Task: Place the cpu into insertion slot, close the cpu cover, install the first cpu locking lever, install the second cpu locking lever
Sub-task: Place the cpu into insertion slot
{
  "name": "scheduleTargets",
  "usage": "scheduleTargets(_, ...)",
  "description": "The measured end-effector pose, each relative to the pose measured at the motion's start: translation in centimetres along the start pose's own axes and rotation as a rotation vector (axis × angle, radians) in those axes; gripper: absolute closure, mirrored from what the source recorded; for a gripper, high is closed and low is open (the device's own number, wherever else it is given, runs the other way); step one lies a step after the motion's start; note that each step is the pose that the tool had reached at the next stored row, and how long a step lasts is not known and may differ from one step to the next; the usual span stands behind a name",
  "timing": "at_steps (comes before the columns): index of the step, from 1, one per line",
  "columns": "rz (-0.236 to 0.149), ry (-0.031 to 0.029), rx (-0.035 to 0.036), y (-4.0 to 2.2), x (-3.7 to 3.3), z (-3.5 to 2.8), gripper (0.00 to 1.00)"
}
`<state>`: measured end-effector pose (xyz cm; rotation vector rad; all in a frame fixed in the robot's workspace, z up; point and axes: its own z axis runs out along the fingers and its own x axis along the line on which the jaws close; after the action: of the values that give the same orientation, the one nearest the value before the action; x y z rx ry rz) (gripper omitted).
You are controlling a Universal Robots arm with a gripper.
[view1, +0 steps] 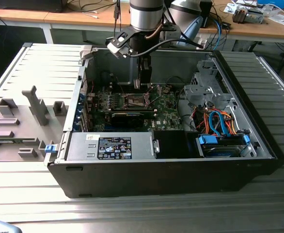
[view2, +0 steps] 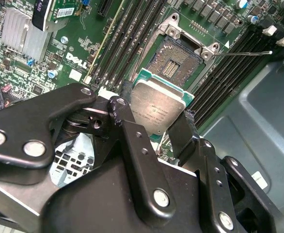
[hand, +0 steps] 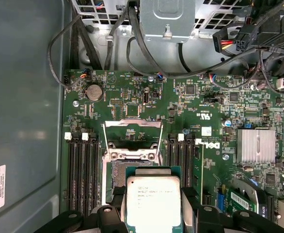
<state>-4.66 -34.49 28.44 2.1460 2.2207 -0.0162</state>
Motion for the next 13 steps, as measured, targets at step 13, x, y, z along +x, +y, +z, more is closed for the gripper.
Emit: scheduleTargets(13,0.000,0.0000,0.0000,-0.01,0.01,0.30,0.45)
